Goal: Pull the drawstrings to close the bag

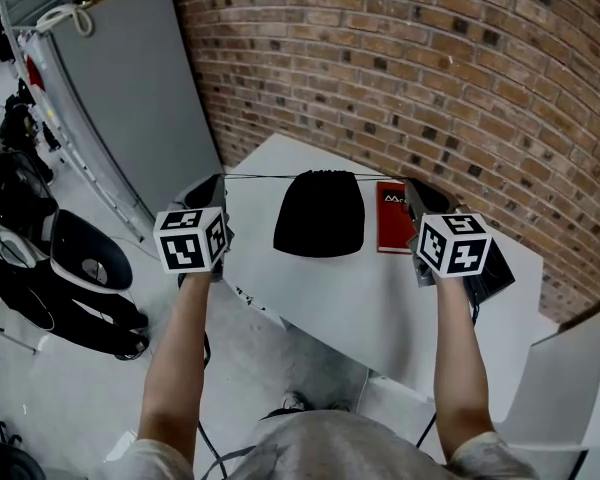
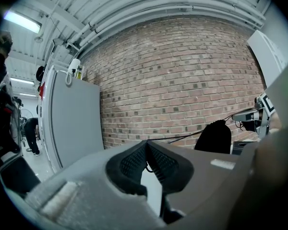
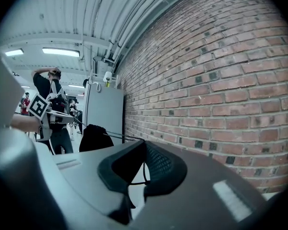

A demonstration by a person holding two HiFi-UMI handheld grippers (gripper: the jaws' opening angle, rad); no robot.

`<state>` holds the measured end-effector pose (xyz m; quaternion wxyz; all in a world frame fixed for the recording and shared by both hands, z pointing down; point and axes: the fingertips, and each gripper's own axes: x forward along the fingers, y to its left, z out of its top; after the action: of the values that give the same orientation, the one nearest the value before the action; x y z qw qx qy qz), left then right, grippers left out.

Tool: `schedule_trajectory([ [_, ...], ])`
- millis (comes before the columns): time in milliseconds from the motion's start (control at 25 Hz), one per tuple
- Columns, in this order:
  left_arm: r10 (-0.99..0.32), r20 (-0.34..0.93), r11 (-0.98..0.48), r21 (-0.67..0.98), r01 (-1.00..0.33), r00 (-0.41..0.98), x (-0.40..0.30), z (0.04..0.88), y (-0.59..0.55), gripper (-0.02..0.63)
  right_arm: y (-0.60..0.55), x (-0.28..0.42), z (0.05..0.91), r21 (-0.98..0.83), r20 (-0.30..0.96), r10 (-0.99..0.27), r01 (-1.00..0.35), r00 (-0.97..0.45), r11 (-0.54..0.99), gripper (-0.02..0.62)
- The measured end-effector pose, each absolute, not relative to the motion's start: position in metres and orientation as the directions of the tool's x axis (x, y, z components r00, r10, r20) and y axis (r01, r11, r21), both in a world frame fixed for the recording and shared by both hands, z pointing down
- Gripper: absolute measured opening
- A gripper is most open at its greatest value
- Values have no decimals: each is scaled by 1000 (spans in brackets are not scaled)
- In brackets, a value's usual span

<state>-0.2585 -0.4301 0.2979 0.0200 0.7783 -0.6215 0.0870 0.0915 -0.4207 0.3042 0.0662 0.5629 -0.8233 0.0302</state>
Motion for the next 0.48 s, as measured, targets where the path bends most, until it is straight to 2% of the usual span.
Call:
schedule_trajectory([
  [480, -961, 165, -238, -81, -968, 222, -258, 302, -427, 3, -416, 98, 302, 60, 127, -948, -951, -293, 302, 9],
])
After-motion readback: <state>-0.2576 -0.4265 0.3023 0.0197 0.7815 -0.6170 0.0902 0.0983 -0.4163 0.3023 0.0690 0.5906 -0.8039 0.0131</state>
